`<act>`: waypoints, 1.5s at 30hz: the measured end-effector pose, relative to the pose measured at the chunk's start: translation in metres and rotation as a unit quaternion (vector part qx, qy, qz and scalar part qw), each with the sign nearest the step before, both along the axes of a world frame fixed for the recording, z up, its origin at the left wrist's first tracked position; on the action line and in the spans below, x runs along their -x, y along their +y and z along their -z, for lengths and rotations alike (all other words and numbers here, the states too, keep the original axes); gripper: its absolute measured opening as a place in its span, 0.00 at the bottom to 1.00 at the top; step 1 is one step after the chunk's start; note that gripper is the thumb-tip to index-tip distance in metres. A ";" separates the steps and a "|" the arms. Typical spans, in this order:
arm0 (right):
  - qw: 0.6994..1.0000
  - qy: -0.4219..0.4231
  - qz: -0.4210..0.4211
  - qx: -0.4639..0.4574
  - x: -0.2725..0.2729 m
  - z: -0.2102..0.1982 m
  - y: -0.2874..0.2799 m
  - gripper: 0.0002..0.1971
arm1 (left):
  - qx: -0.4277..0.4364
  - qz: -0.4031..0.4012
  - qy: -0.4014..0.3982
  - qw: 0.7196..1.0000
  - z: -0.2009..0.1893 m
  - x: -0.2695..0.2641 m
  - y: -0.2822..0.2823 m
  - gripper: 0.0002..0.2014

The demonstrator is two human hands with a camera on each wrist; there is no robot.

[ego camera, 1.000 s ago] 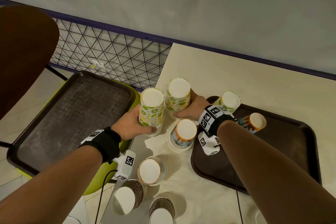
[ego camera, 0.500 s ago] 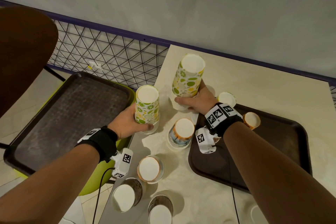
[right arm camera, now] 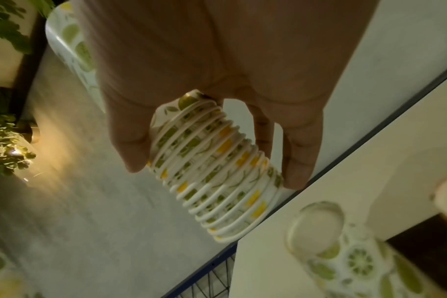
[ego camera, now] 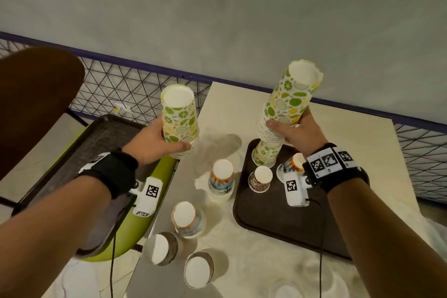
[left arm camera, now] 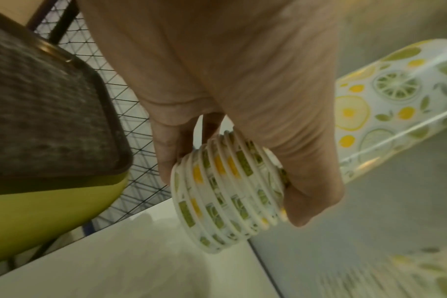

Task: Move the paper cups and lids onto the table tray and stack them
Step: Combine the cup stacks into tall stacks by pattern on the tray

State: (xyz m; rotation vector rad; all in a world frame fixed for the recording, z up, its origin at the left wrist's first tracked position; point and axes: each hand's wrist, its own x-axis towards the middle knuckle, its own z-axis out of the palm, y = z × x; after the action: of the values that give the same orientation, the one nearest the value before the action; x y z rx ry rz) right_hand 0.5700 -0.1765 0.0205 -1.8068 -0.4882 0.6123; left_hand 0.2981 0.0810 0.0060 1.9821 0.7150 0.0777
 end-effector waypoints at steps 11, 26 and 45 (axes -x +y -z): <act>0.994 -0.021 0.009 0.103 -0.008 0.048 -0.008 0.53 | -0.017 0.021 -0.050 0.998 -0.069 -0.045 -0.055 0.33; 0.981 -0.030 0.011 0.192 -0.004 0.063 0.005 0.50 | -0.016 0.030 -0.039 0.999 -0.064 -0.079 -0.090 0.37; 0.985 -0.037 -0.153 -0.075 0.045 -0.063 -0.022 0.31 | -0.043 0.075 -0.059 0.995 -0.081 -0.114 -0.127 0.42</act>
State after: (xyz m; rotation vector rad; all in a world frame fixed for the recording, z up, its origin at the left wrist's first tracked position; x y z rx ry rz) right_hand 0.5248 -0.1983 0.0832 -1.6270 -0.8496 0.6988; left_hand 0.4116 -0.0455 0.0866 2.0881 0.4930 0.1354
